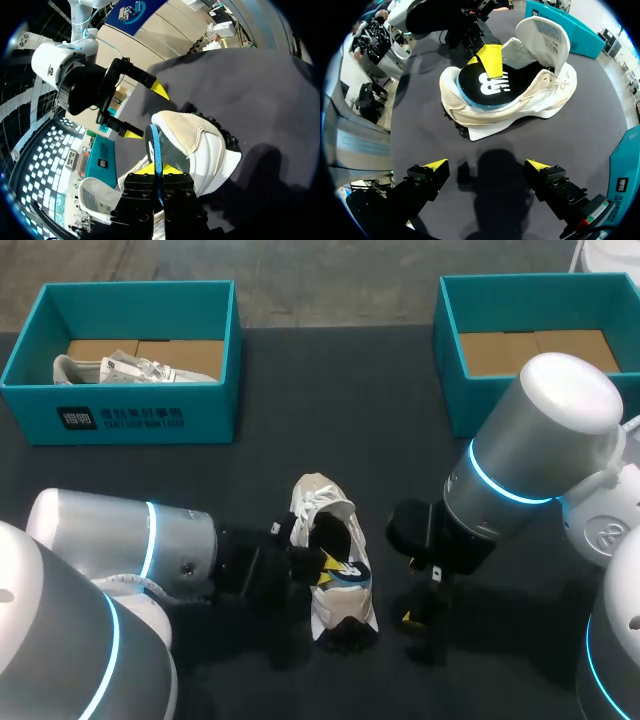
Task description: Take the shoe out of the shoebox, open the shoe tongue, remove and reinsert the insole, then place the shoe into the shoebox
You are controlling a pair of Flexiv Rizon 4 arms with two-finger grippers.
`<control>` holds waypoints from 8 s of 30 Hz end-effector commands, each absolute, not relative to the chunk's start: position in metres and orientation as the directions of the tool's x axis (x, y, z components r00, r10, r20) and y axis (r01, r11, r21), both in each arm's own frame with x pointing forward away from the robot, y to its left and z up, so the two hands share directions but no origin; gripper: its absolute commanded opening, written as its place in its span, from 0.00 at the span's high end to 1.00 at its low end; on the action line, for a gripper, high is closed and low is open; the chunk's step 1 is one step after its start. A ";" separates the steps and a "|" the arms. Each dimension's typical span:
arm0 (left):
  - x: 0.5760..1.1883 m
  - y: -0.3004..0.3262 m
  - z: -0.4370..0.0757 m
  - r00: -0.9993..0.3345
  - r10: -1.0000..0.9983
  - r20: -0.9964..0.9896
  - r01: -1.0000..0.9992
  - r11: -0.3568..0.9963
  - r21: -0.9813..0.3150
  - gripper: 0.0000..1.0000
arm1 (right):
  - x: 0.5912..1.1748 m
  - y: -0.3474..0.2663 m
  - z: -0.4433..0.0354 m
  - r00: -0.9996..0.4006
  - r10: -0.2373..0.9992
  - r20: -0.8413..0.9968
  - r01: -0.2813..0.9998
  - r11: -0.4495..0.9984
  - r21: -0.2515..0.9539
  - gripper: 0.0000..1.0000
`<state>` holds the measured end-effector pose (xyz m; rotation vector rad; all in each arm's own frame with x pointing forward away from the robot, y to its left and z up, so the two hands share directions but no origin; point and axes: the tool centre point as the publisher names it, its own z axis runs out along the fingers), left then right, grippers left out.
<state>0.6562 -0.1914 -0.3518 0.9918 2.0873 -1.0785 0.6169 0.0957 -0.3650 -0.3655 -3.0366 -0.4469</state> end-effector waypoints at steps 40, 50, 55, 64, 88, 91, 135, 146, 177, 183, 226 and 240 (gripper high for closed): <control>0.643 -0.196 -0.353 -0.552 0.368 -0.748 0.830 0.331 -0.450 1.00 | 0.616 0.097 -0.366 -0.971 0.227 0.081 0.240 0.931 0.276 0.00; 0.655 -0.192 -0.356 -0.500 0.379 -0.779 0.857 0.350 -0.379 1.00 | 0.616 0.097 -0.366 -0.971 0.227 0.081 0.240 0.931 0.276 0.00; 0.654 -0.191 -0.351 -0.545 0.355 -0.760 0.833 0.335 -0.441 1.00 | 0.616 0.097 -0.366 -0.971 0.227 0.081 0.240 0.931 0.276 0.00; 0.639 -0.191 -0.341 -0.622 0.333 -0.708 0.782 0.287 -0.553 0.61 | 0.616 0.097 -0.366 -0.971 0.227 0.081 0.240 0.931 0.276 0.00; 0.647 -0.195 -0.353 -0.487 0.409 -0.772 0.868 0.330 -0.372 1.00 | 0.616 0.097 -0.366 -0.971 0.227 0.081 0.240 0.931 0.276 0.00; 0.651 -0.194 -0.354 -0.472 0.416 -0.777 0.873 0.343 -0.347 1.00 | 0.616 0.097 -0.366 -0.971 0.227 0.081 0.240 0.931 0.276 0.00; 0.639 -0.168 -0.317 -0.607 0.416 -0.676 0.793 0.260 -0.552 0.60 | 0.616 0.097 -0.366 -0.971 0.227 0.081 0.240 0.931 0.276 0.00; 0.638 -0.155 -0.310 -0.623 0.439 -0.647 0.780 0.298 -0.550 0.61 | 0.616 0.097 -0.366 -0.971 0.227 0.081 0.240 0.931 0.276 0.00; 0.656 -0.133 -0.264 -0.486 0.736 -0.471 0.851 0.275 -0.448 1.00 | 0.603 -0.006 -0.323 -0.990 0.131 0.049 0.139 0.948 0.287 0.00; 0.656 -0.133 -0.264 -0.486 0.736 -0.471 0.851 0.275 -0.448 1.00 | 0.603 -0.006 -0.323 -0.990 0.131 0.049 0.139 0.948 0.287 0.00; 0.667 -0.155 -0.256 0.048 0.998 -0.041 0.953 -0.058 -0.296 1.00 | 0.589 -0.081 -0.300 -0.988 0.146 0.053 0.155 0.953 0.260 0.00; 0.657 -0.183 -0.294 0.228 0.971 0.066 0.923 -0.194 -0.332 1.00 | 0.589 -0.081 -0.300 -0.988 0.146 0.053 0.155 0.953 0.260 0.00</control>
